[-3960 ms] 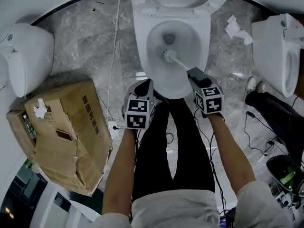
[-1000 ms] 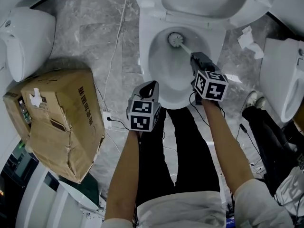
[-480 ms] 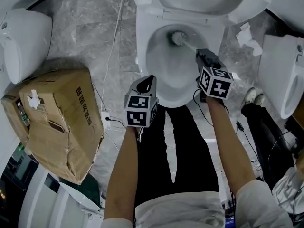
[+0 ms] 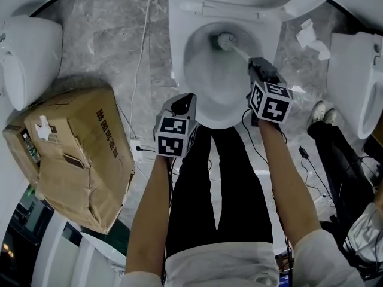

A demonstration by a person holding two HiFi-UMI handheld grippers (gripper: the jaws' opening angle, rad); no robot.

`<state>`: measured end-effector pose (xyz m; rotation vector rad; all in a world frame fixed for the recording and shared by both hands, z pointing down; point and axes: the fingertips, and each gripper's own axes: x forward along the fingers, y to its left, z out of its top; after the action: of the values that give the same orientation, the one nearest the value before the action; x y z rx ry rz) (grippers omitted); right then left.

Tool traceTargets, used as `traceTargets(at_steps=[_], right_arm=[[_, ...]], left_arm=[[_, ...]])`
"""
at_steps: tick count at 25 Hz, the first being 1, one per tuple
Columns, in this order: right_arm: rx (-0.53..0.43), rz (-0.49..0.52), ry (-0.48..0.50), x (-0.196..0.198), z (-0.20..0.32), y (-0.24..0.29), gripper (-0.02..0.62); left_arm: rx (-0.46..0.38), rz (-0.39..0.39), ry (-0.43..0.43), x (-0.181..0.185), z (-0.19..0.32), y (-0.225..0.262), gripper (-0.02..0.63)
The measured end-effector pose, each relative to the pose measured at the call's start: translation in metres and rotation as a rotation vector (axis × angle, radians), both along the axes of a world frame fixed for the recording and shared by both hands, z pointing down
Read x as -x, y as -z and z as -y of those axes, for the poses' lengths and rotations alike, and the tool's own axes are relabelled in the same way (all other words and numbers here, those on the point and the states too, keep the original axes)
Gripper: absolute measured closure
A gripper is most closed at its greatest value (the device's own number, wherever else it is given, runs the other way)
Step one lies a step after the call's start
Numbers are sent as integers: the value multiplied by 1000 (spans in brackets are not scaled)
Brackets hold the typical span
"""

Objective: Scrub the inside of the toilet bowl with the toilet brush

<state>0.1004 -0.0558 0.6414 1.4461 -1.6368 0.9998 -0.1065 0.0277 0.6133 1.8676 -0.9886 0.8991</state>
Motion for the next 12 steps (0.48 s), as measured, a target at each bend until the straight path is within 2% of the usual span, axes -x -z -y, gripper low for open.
traceTargets(at_steps=[12], right_arm=[[11, -32, -57, 4, -33, 2, 407]], left_arm=[[-25, -12, -85, 13, 2, 2, 580]])
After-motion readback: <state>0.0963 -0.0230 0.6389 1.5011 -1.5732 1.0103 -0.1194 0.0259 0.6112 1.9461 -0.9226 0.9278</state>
